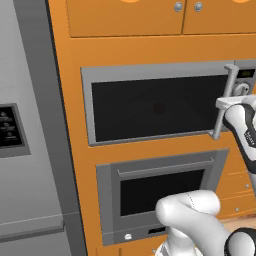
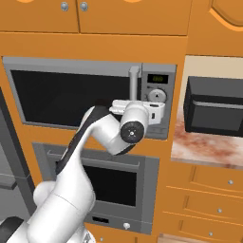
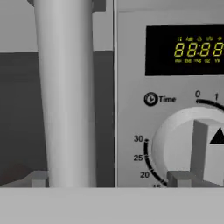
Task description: Open the microwave door.
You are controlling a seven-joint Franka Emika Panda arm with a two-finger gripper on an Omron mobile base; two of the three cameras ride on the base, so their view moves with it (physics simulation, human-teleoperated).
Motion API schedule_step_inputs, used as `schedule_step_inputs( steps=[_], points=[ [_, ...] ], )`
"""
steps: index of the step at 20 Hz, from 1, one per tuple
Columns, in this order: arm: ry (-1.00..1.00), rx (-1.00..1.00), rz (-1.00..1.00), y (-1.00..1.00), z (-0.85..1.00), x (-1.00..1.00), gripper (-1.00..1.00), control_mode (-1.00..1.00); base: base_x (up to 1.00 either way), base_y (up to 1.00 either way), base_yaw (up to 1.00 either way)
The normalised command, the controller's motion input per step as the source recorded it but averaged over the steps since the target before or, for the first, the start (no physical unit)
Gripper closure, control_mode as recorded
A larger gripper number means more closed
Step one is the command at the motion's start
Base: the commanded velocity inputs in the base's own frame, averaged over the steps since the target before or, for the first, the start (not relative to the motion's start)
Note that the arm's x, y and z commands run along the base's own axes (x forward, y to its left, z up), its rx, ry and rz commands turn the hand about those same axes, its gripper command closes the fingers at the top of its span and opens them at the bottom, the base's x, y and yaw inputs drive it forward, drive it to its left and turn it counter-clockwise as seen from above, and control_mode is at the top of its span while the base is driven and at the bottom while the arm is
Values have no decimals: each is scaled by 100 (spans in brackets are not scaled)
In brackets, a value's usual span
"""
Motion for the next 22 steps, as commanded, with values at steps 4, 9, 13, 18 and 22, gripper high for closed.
schedule_step_inputs(
  steps=[4, 9, 13, 18, 22],
  points=[
    [0, 0, 9, 0, -44, 84, -100, -100, 0, 0, 0],
    [0, 0, 3, 2, -37, 82, 100, -100, 0, 0, 0],
    [0, 0, 18, 0, 0, -75, 100, -100, 0, 0, 0],
    [0, 0, 29, 0, 0, -100, 100, -100, 0, 0, 0],
    [0, 0, 36, 0, 0, -100, 100, -100, 0, 0, 0]
  ],
)
